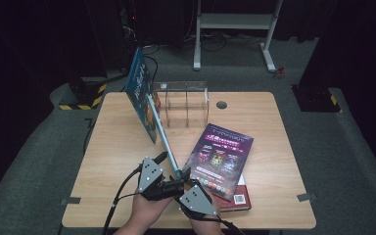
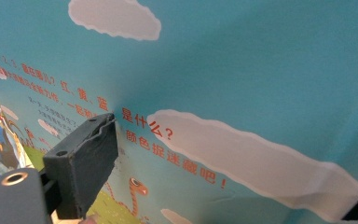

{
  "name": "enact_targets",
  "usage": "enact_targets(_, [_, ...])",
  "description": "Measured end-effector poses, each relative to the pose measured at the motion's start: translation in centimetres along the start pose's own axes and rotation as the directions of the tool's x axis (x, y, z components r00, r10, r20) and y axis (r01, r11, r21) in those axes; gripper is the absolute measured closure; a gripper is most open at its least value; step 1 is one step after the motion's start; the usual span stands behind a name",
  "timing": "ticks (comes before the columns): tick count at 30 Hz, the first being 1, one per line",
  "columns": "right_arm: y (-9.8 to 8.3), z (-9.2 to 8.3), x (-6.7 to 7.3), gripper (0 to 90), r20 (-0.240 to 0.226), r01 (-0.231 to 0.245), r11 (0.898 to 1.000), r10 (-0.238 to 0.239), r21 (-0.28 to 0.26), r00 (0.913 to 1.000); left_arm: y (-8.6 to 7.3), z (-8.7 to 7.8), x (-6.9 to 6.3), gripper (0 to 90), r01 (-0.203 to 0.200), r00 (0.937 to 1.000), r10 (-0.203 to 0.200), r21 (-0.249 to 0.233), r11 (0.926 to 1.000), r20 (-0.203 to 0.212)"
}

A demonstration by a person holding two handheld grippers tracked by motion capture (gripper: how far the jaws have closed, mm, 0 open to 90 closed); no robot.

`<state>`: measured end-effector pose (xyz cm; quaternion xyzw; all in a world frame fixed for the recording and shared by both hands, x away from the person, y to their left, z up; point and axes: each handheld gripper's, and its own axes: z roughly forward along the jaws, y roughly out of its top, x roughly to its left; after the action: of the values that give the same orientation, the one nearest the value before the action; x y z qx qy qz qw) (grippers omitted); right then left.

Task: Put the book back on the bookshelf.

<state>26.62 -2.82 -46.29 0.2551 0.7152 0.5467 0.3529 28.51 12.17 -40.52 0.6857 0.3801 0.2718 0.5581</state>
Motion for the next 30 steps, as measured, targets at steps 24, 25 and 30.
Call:
enact_targets(24, [-0.3, -0.9, -0.4, 57.4, -0.078, -0.012, 1.0, 0.014, 0.016, 0.9969, -0.3, -0.8, 0.8, 15.0, -0.013, 0.9999, 0.014, -0.014, 0.9998, 0.008])
enact_targets(25, [-0.3, -1.1, -0.5, 56.3, -0.086, -0.006, 1.0, 0.008, 0.02, 0.9963, -0.3, -0.8, 0.9, 15.0, -0.014, 0.9999, 0.014, -0.013, 0.9998, 0.008])
enact_targets(30, [-0.3, -2.3, -1.0, 53.4, -0.112, -0.007, 0.999, 0.012, 0.048, 0.9937, -0.3, -0.8, 1.0, 15.1, -0.015, 0.9998, 0.015, -0.015, 0.9998, 0.011])
